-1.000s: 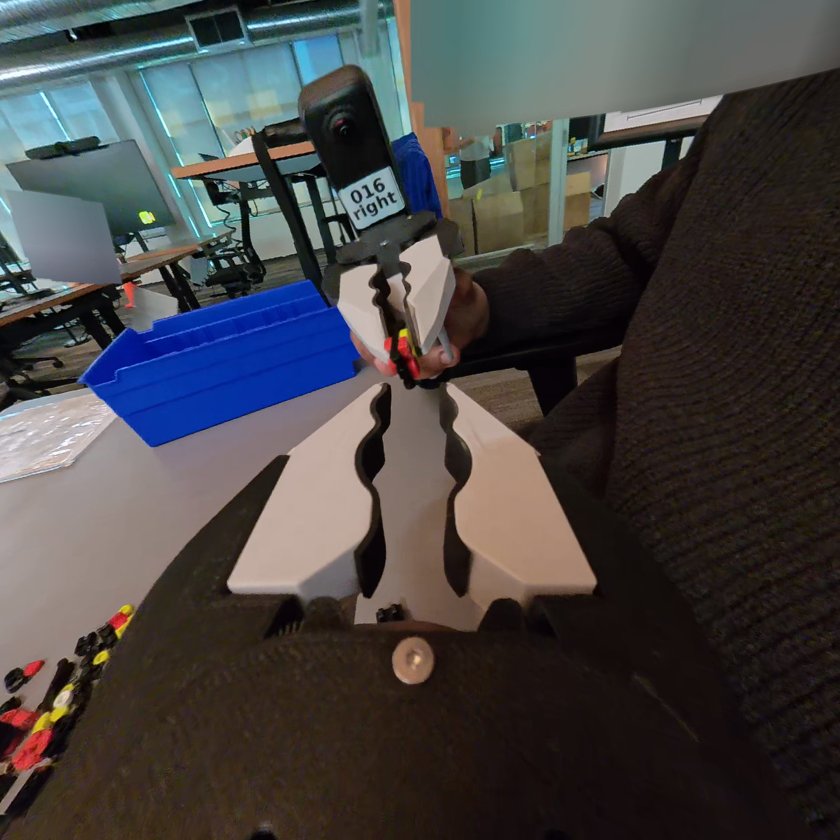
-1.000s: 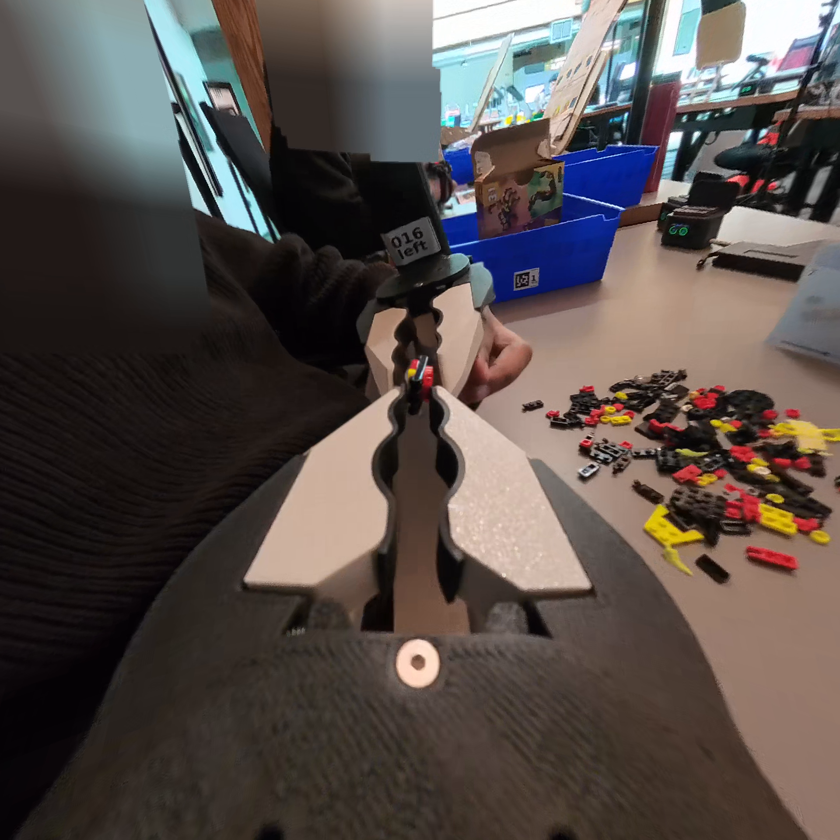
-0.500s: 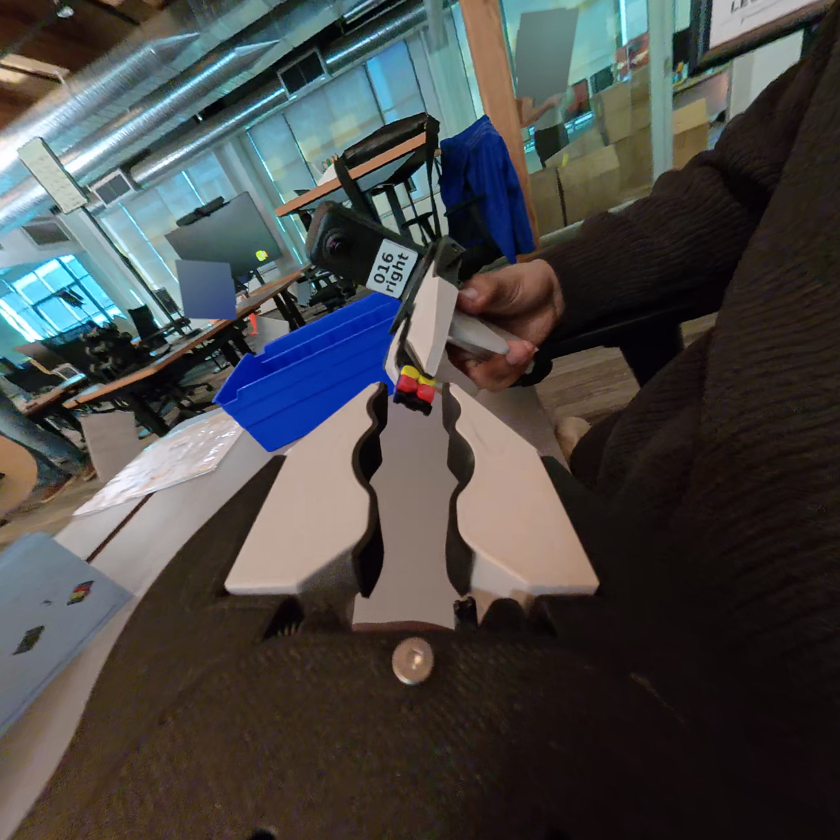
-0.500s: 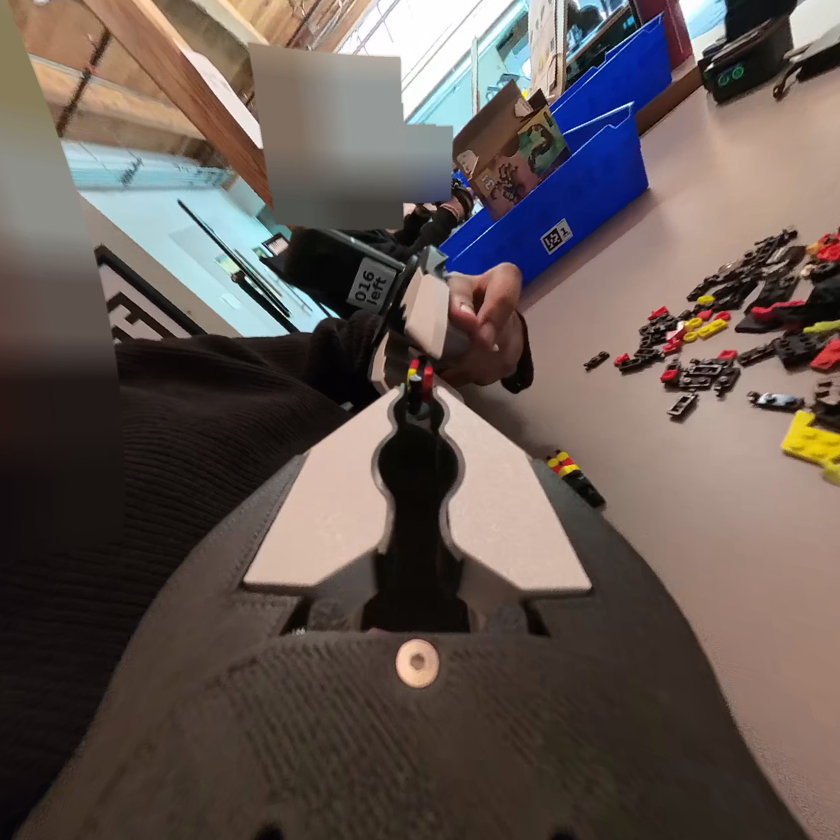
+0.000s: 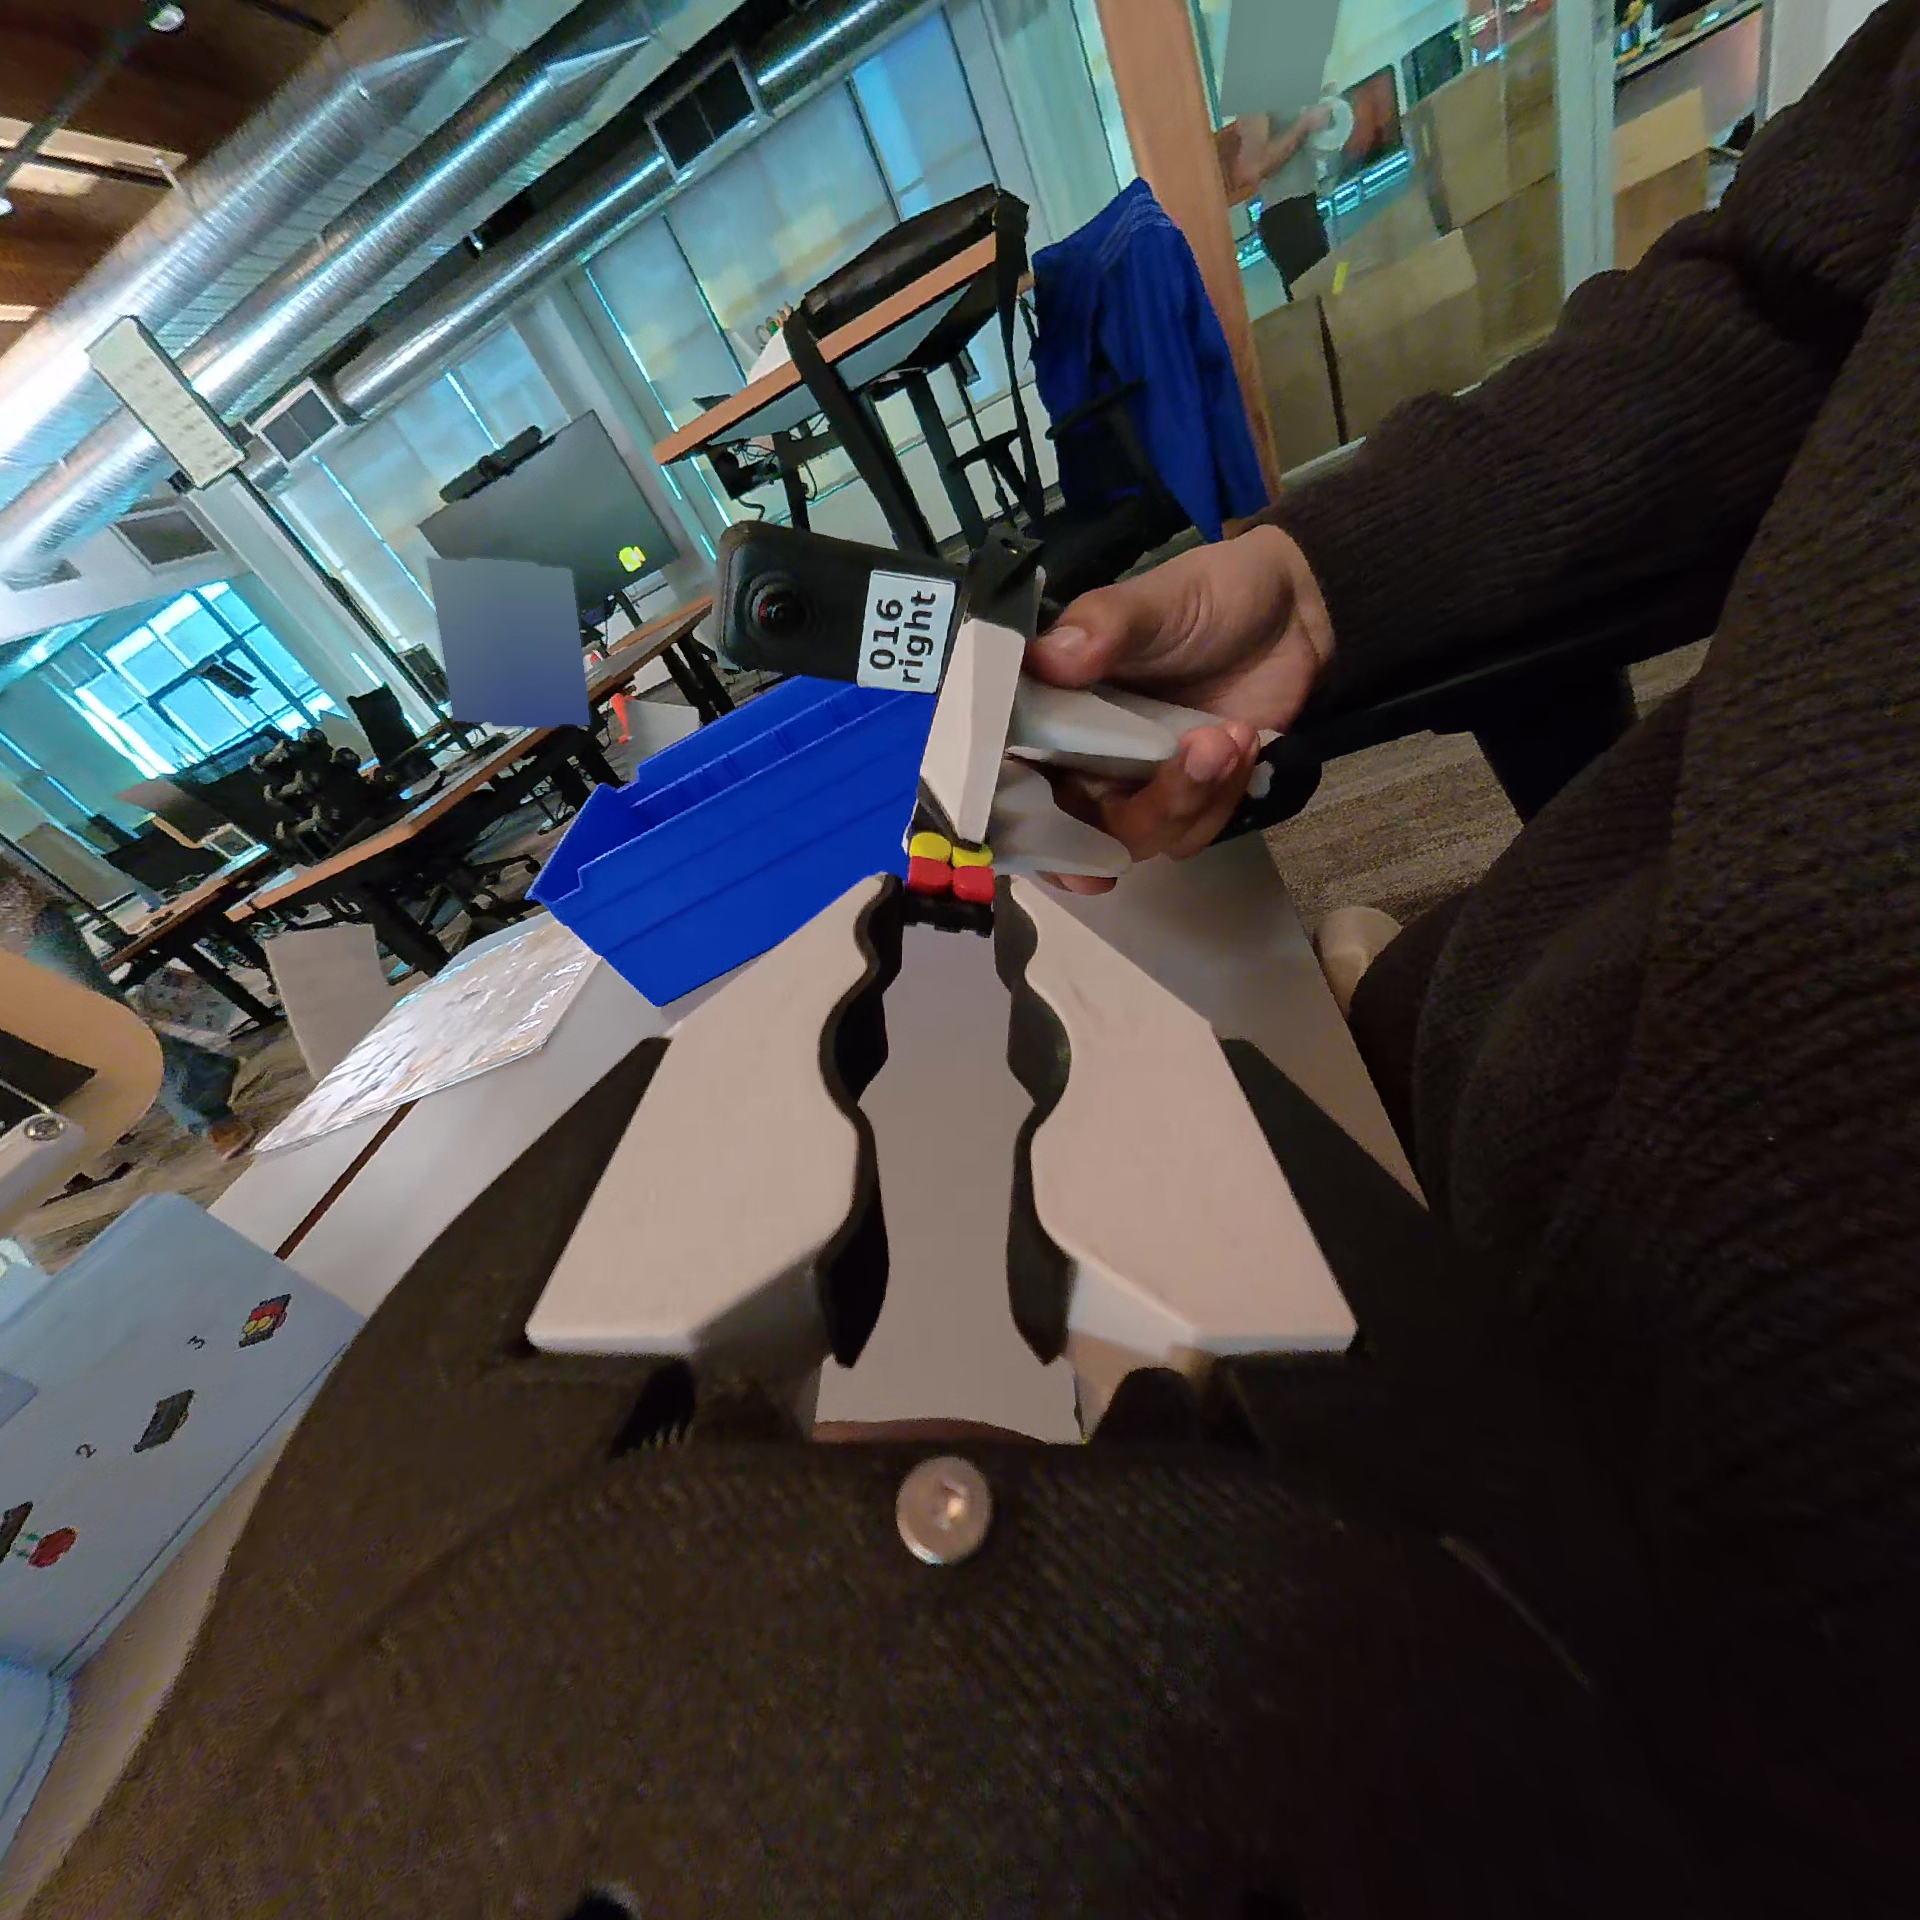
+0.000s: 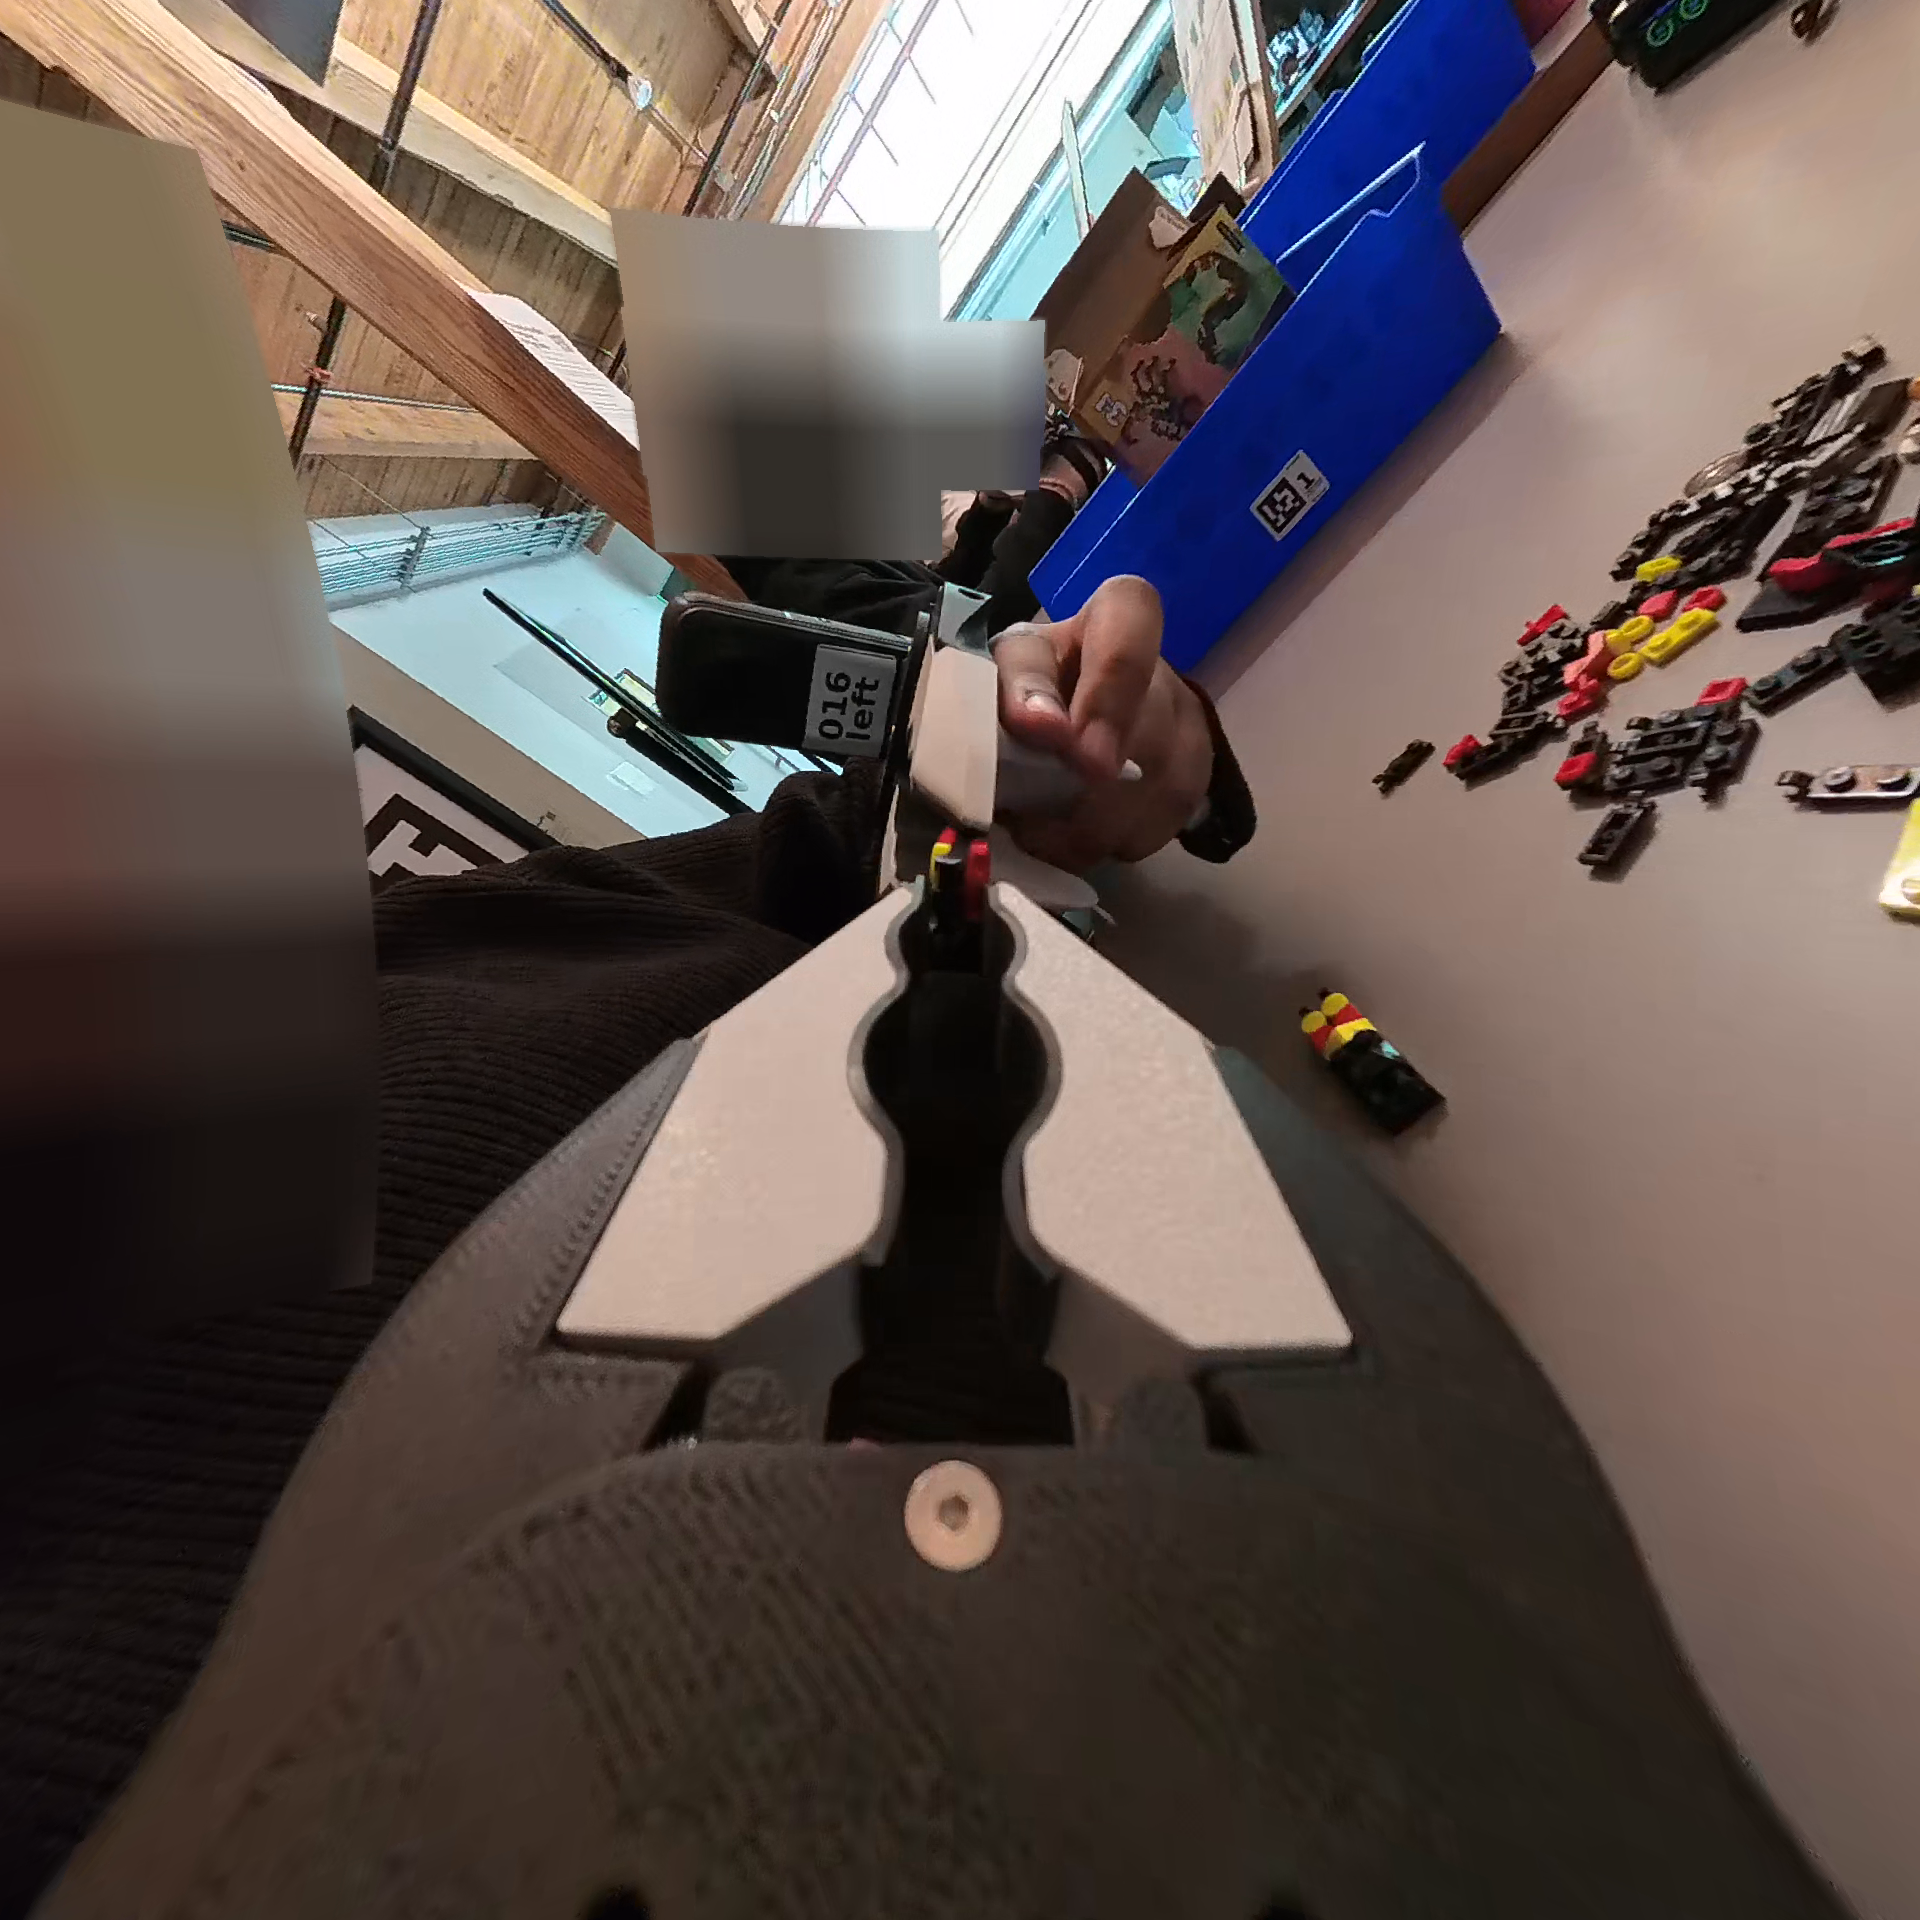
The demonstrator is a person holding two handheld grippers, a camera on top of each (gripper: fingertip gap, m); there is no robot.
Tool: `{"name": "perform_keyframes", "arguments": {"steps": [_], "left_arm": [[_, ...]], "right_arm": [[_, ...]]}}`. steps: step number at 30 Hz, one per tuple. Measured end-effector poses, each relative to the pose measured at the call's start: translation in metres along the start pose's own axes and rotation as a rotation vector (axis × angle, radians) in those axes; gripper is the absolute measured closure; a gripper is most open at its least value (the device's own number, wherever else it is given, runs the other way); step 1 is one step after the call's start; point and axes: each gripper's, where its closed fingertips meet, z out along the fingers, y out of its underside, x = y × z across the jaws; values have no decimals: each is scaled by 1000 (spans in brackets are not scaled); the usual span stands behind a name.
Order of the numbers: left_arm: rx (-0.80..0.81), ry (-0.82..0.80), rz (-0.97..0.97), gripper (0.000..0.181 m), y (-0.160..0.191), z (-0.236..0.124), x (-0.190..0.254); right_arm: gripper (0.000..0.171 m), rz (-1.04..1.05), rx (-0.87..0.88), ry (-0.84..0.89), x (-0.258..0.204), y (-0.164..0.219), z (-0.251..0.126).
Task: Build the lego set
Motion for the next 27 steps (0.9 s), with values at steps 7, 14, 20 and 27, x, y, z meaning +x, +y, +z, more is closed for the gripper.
{"name": "perform_keyframes", "arguments": {"steps": [7, 14, 20, 27], "left_arm": [[-7, 2, 10, 167, 2, 1, 0], [-46, -21, -134, 167, 17, 4, -11], [-111, 45, -312, 167, 38, 11, -5], [-145, 157, -395, 167, 47, 8, 6]], "right_arm": [[160, 18, -4, -27, 0, 1, -1], [145, -154, 32, 95, 9, -13, -14], [143, -488, -27, 158, 0, -10, -16], [145, -1087, -349, 481, 32, 20, -16]]}}
